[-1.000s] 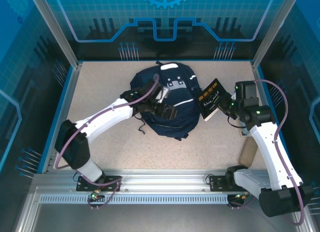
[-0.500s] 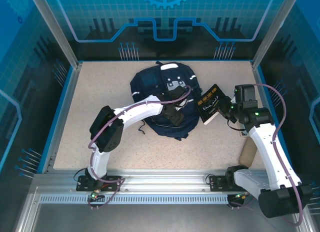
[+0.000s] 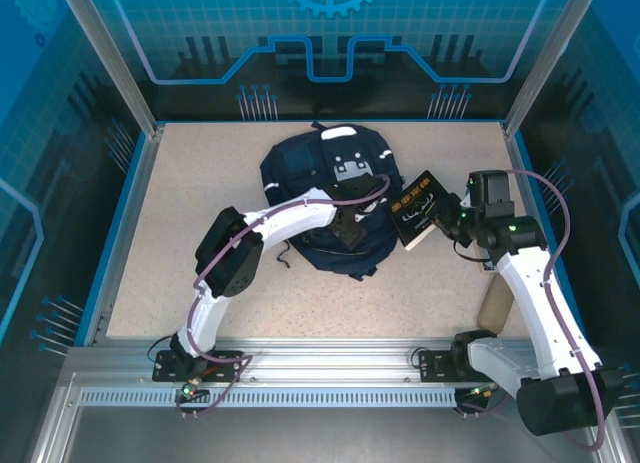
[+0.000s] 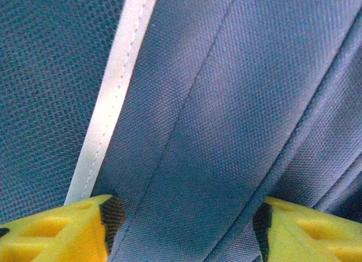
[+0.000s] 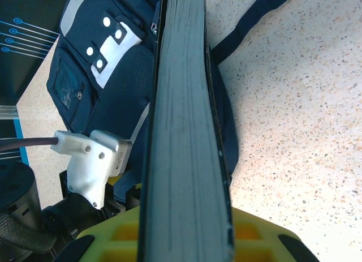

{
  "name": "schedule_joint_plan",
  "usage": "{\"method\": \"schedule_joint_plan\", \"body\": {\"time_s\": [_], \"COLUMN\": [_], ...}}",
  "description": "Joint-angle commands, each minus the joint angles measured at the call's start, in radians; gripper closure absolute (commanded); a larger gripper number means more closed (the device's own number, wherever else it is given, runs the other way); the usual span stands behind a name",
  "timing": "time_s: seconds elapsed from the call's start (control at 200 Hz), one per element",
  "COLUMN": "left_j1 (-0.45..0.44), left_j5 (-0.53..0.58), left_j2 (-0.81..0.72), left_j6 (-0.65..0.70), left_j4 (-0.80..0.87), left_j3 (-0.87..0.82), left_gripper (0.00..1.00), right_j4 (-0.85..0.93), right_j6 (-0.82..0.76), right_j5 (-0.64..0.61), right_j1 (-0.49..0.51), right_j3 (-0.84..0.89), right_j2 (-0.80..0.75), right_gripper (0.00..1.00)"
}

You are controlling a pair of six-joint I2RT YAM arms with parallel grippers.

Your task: Pack books, pencil case, and school supplies into a backpack

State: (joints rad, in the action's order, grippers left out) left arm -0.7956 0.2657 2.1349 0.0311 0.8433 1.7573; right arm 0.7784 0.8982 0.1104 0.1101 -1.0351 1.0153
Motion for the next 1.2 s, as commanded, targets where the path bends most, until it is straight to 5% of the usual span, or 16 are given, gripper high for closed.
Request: {"method": "schedule_joint_plan", "body": {"time_s": [0.0,0.29,0.645,1.0,1.195], "left_j1": [-0.002,-0.002,-0.002,0.004,0.030], "left_j5": [0.013,0.160,0.135,0.251,0.270], "left_j2": [0.012,0.028,-0.056,-0.226,-0.295], "left_j6": [0.027,0.036,0.054,0.004,-0.035], "left_j4": [0.050,0.028,-0.041,-0.165,-0.219], "left_j3": [0.023,0.044,0.038,-0.037,-0.038], "left_gripper": [0.29,0.39,0.84,0.96,0.99], "right_j4": [-0.058,-0.067,0.020,0.219,0.168], "right_j6": [0.015,0.031,0.015,0.012,-0.022], "right_j5": [0.026,0.033,-0.032,-0.278,-0.189], "right_j1": [-0.016,-0.015,-0.016,-0.021,-0.020], "right_j3": [0.006,0.010,-0.060,-0.157,-0.138], "right_j2": [-0.020,-0.024,-0.069,-0.118,-0.123], "right_gripper": [0.95,0.95,0.95,0.95,0.96]}}
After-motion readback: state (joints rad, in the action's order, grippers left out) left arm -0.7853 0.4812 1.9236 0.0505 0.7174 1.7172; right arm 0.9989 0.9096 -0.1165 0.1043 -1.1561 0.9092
